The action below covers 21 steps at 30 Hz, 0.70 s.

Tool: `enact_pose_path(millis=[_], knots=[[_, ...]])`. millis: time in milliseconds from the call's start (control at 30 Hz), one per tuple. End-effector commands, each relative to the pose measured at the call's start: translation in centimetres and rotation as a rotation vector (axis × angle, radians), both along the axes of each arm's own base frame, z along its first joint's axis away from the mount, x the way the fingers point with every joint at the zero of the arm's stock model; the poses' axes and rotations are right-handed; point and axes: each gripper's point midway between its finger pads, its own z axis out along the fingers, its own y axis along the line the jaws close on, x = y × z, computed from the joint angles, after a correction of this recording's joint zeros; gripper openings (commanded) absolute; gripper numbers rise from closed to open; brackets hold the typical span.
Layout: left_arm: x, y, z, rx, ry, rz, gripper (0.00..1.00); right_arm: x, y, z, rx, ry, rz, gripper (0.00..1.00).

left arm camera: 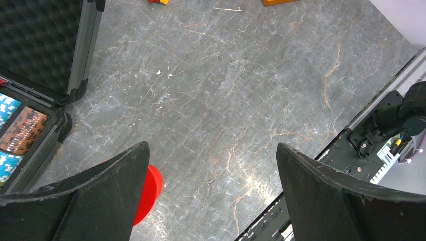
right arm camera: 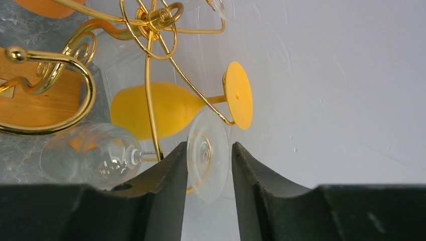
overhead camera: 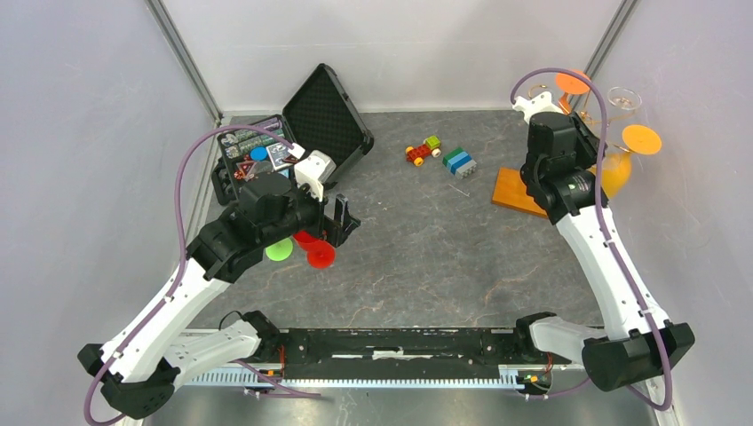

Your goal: Take the wine glass off the wine glass rack

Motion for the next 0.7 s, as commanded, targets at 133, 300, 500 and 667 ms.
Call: enact_pose_path(millis=[133,300,500,667], knots=[[0.1,0.6,1.0,0.002,-0.054,0.012,1.0,0.2,-0.6,-1.0,0.009,0.019,-0.069,0.37],[0.2,0.7,1.1,0.003,-0.057,0.013,1.0,0.6,-0.5,-0.8,0.014,0.02,-0.074,0.18],[0.2,0.8,1.2,0.004,-0.063,0.016,1.0,0.8,-0.7,0.0,-0.004,0.02,-0.094,0.0],[0.3,1.0,1.2,0.011,-0.068,0.025,1.0,0.9,-0.3,1.9,-0.053,0.025,-0.106,0.0]])
